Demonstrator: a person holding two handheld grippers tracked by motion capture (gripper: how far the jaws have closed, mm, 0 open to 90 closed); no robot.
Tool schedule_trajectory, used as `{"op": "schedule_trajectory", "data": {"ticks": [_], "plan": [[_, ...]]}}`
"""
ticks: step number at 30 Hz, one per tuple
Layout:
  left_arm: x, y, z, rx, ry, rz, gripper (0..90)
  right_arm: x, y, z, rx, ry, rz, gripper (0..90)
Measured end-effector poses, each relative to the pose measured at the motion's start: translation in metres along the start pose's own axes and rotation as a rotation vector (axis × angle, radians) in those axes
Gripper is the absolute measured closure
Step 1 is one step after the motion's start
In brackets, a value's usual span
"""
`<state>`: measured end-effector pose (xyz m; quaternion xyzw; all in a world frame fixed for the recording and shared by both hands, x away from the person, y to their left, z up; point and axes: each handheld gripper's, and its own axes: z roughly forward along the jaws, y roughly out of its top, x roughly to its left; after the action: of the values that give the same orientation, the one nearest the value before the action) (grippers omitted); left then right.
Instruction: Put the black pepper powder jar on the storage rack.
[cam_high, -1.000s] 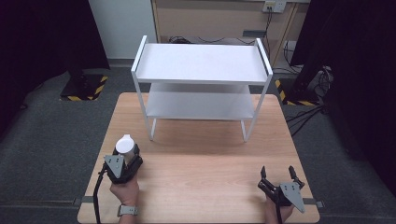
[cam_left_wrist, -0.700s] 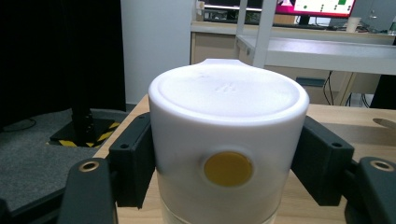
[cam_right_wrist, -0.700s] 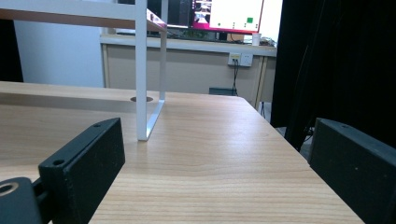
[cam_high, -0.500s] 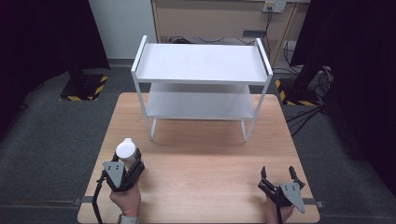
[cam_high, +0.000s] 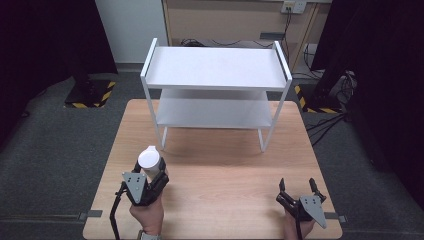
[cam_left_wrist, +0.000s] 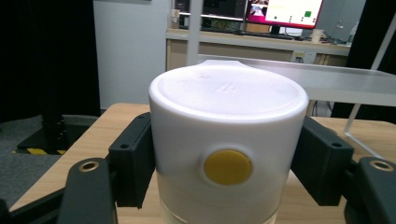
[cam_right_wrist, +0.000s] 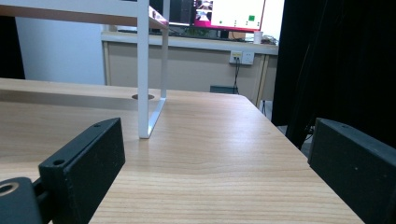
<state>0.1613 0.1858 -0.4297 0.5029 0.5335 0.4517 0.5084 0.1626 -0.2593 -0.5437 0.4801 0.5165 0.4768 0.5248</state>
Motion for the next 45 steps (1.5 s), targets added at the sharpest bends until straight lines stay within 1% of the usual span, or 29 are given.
{"op": "schedule_trajectory", "data": {"ticks": [2,3,5,6,9,11,13,15,18,19,22,23,24,25,26,27,28,31,32,35,36,38,42,43,45], "plan": [[-0.002,0.002,0.001,-0.001,-0.003,-0.001,30.6,0.0,0.0,0.0,-0.002,-0.002,0.002,4.0],[-0.008,0.007,0.003,0.003,-0.01,0.005,30.6,0.0,0.0,0.0,-0.002,-0.004,0.003,4.0],[-0.013,0.013,0.005,0.007,-0.02,0.01,30.6,0.0,0.0,0.0,-0.002,-0.003,0.003,4.0],[-0.013,0.013,0.005,0.007,-0.02,0.01,30.6,0.0,0.0,0.0,-0.002,-0.003,0.003,4.0],[-0.021,0.023,0.01,0.012,-0.038,0.015,30.6,0.0,-0.001,0.0,-0.003,-0.003,0.005,4.0],[-0.03,0.031,0.013,0.01,-0.046,0.038,30.6,0.0,-0.001,0.0,-0.007,-0.004,0.008,4.0],[-0.031,0.031,0.014,0.008,-0.046,0.04,30.6,0.0,-0.001,-0.001,-0.008,-0.004,0.012,4.0],[-0.036,0.035,0.016,0.007,-0.049,0.05,30.6,0.0,-0.001,-0.001,-0.009,-0.005,0.014,4.0],[-0.044,0.045,0.021,0.016,-0.053,0.062,30.7,-0.001,-0.002,-0.001,-0.014,-0.004,0.017,4.0],[-0.044,0.045,0.021,0.016,-0.053,0.062,30.6,-0.001,-0.002,-0.001,-0.015,-0.005,0.018,4.0],[-0.049,0.053,0.026,0.023,-0.055,0.068,30.6,-0.001,-0.003,-0.001,-0.019,-0.006,0.021,4.0],[-0.049,0.053,0.026,0.023,-0.055,0.068,30.7,-0.001,-0.003,-0.001,-0.019,-0.006,0.021,4.0],[-0.052,0.058,0.03,0.035,-0.053,0.078,30.6,-0.002,-0.003,-0.002,-0.022,-0.007,0.023,4.0],[-0.052,0.058,0.03,0.035,-0.053,0.078,30.7,-0.002,-0.003,-0.002,-0.022,-0.007,0.023,4.0],[-0.055,0.064,0.034,0.05,-0.048,0.089,30.7,-0.002,-0.004,-0.002,-0.025,-0.008,0.025,4.0],[-0.056,0.066,0.036,0.052,-0.045,0.088,30.7,-0.002,-0.004,-0.002,-0.025,-0.008,0.026,4.0],[-0.057,0.068,0.038,0.053,-0.046,0.081,30.7,-0.002,-0.004,-0.002,-0.026,-0.009,0.027,4.0],[-0.059,0.071,0.041,0.052,-0.046,0.081,30.6,-0.001,-0.004,-0.002,-0.028,-0.01,0.03,4.0],[-0.061,0.075,0.045,0.049,-0.042,0.089,30.6,-0.002,-0.004,-0.002,-0.029,-0.011,0.033,4.0],[-0.062,0.078,0.049,0.046,-0.041,0.093,30.6,-0.002,-0.005,-0.002,-0.03,-0.011,0.034,4.0],[-0.064,0.084,0.054,0.061,-0.035,0.091,30.6,-0.002,-0.005,-0.002,-0.031,-0.01,0.034,4.0],[-0.065,0.088,0.06,0.064,-0.035,0.088,30.6,-0.002,-0.005,-0.002,-0.032,-0.011,0.034,4.0],[-0.066,0.091,0.066,0.064,-0.037,0.088,30.6,-0.002,-0.005,-0.002,-0.034,-0.013,0.035,3.9],[-0.068,0.093,0.07,0.057,-0.039,0.089,30.7,-0.002,-0.006,-0.002,-0.036,-0.014,0.035,4.0],[-0.07,0.095,0.073,0.053,-0.042,0.094,30.7,-0.002,-0.005,-0.002,-0.035,-0.015,0.035,4.0]]}}
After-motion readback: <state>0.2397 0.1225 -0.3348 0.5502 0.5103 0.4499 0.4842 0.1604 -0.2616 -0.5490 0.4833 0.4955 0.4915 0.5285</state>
